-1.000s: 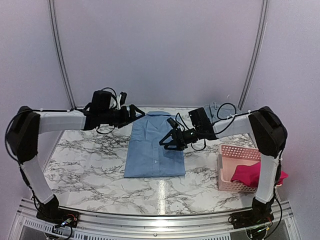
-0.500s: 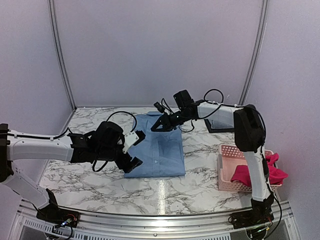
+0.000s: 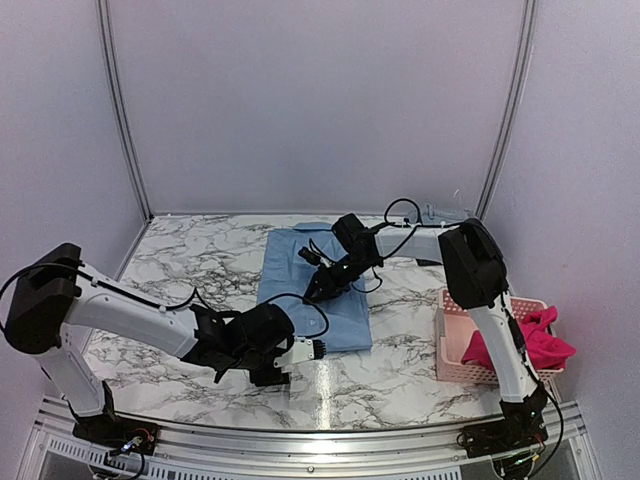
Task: Fold and stack the mixed laundry pile
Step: Fold the 2/3-rectangle-folded shirt at the center of the board.
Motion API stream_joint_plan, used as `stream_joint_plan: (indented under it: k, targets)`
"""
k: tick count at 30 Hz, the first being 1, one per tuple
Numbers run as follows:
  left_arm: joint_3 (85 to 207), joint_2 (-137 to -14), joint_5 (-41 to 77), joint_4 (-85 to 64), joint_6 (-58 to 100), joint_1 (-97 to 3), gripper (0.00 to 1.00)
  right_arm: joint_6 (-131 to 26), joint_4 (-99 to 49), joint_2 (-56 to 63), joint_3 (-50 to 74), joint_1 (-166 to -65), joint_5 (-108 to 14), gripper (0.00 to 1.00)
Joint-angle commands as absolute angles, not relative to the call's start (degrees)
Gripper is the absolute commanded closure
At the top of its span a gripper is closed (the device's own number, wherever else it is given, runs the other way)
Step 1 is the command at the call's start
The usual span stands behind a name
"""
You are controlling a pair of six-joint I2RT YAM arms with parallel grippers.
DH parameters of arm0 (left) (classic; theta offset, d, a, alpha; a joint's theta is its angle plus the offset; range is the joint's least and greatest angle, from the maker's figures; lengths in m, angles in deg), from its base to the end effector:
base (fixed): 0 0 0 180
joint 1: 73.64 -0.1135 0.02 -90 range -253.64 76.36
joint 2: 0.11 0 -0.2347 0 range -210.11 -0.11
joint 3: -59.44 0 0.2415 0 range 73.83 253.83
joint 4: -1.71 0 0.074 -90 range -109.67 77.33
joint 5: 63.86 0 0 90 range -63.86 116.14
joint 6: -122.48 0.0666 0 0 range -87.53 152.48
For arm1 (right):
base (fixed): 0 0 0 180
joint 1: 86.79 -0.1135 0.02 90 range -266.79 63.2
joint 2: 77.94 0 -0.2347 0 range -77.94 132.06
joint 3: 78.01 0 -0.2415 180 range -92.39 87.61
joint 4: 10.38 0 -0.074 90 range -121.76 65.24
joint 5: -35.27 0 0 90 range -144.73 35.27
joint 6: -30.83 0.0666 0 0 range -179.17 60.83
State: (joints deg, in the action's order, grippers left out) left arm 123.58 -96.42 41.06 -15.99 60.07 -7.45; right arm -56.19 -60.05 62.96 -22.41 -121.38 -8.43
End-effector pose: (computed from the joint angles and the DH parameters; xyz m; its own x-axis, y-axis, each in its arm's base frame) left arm 0.1527 -0.3036 0.1124 0.1048 0.8709 -0.4801 0.8671 0.1563 0.4730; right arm 0.3696 0.3134 0.0831 -0.7849 -0.4977 -0.3691 -0.5927 0.4294 0.6814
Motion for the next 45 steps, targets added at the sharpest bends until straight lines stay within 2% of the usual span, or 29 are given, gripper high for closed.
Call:
stream_joint_plan:
  k: [1,4,7,8,11,16,19,22,28,32,41,45]
  targets:
    - [127.12,-102.65,48.24,-10.96,62.11,-7.3,0.32,-59.08,-62.77,64.91,-20.33,-121.33,-12.56,0.87]
    - [127.02,-104.64,51.07,-7.58,62.74,-7.11,0.4,-60.52,-62.28,65.17,-19.22,-121.41,-12.4,0.87]
    - [125.42,-105.23,55.13,-3.67,65.18,-7.02,0.55,-60.66,-62.08,65.49,-18.42,-121.59,-12.01,0.88]
    - [125.07,-105.29,56.04,-3.17,66.15,-7.02,0.62,-60.61,-62.04,65.5,-18.14,-121.8,-11.94,0.88]
    - [126.77,-102.46,55.59,-7.19,66.74,-6.62,0.99,-60.58,-61.81,64.9,-17.42,-122.37,-10.77,0.88]
    - [130.89,-93.17,48.93,-23.19,61.56,-3.47,1.0,-59.72,-62.02,57.65,-13.73,-124.6,-7.92,0.85]
    - [130.93,-88.99,44.26,-28.73,58.43,-2.6,1.0,-56.47,-59.59,52.22,-12.34,-124.04,-6.51,0.73]
    - [131.59,-87.32,42.79,-32.97,56.25,-2.54,1.0,-58.31,-62.68,51.9,-15.16,-123.64,-7.59,0.69]
    - [135.96,-86.57,42.64,-39.85,54.49,-2.84,1.0,-62.68,-64.23,54.75,-9.65,-126.38,-8.08,0.79]
    - [139.35,-85.18,42.33,-42.5,53.8,-3.32,1.0,-63.12,-61.78,55.44,-3.31,-129.21,-9.73,0.81]
    - [144.7,-83.98,41.24,-46.01,53.1,-5.49,1.0,-63.31,-56.85,48.49,4.96,-140.9,0.79,0.82]
    - [143.84,-83.68,38.61,-46.01,53.62,-6.23,1.0,-62.14,-56.4,44.99,7.38,-140.84,1.98,0.77]
